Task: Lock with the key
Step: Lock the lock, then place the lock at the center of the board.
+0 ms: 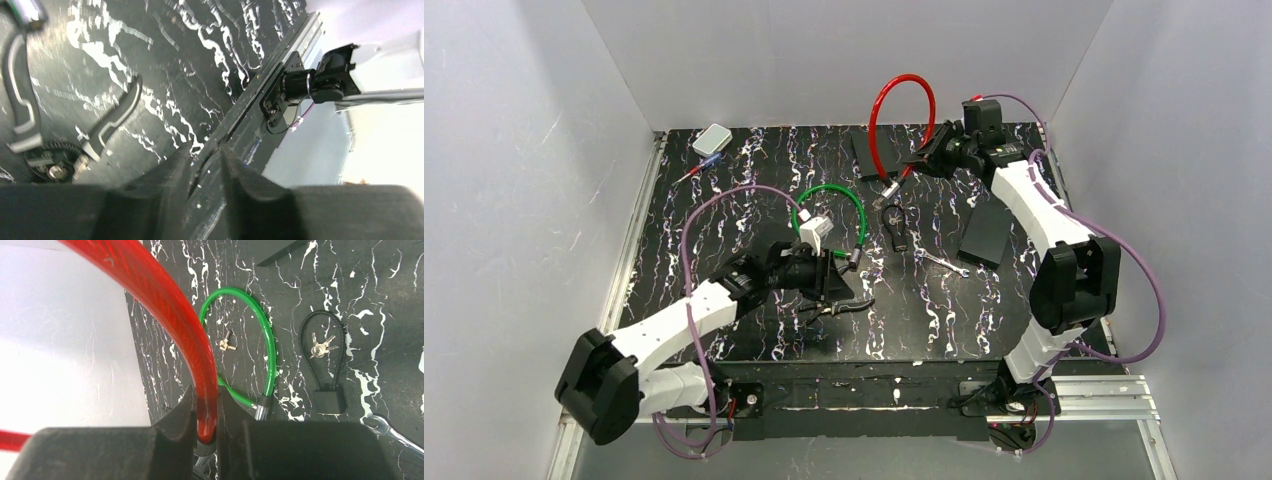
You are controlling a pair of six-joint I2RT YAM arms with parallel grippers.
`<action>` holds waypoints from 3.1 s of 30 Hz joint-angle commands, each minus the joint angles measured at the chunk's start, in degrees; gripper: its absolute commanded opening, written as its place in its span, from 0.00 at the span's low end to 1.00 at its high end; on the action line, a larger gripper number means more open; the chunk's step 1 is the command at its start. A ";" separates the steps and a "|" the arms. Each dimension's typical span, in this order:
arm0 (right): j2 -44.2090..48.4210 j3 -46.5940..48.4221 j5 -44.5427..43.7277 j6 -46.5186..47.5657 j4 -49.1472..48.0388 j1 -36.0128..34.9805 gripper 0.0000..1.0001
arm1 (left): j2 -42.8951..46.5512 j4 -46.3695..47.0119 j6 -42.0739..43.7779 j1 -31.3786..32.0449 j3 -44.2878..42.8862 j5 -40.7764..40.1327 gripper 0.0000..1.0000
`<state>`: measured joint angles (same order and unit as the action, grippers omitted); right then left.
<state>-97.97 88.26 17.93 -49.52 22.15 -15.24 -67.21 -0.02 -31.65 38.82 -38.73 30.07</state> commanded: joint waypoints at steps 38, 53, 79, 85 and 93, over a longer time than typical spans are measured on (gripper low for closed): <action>8.21 -5.53 5.27 -3.48 -2.46 -4.74 0.01 | -13.66 3.49 18.13 -1.39 -23.96 -8.72 0.47; 8.33 -5.42 5.74 -3.80 -2.28 -5.13 0.01 | -15.69 3.59 17.96 -1.38 -24.81 -7.66 0.15; 2.52 5.60 -1.48 -1.43 -5.56 -1.02 0.01 | -0.98 -4.64 2.57 1.04 -8.54 -7.81 0.00; 3.20 1.02 -1.21 0.00 -6.95 -2.56 0.01 | 4.28 -2.95 1.01 -10.37 -11.31 -2.43 0.00; -0.73 3.17 -7.91 4.45 -7.11 -14.82 0.01 | 12.65 -4.57 -1.83 -32.50 -15.59 -0.55 0.00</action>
<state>-97.04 88.26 13.39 -48.17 19.14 -23.26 -59.69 -3.95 -32.12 13.72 -50.76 27.90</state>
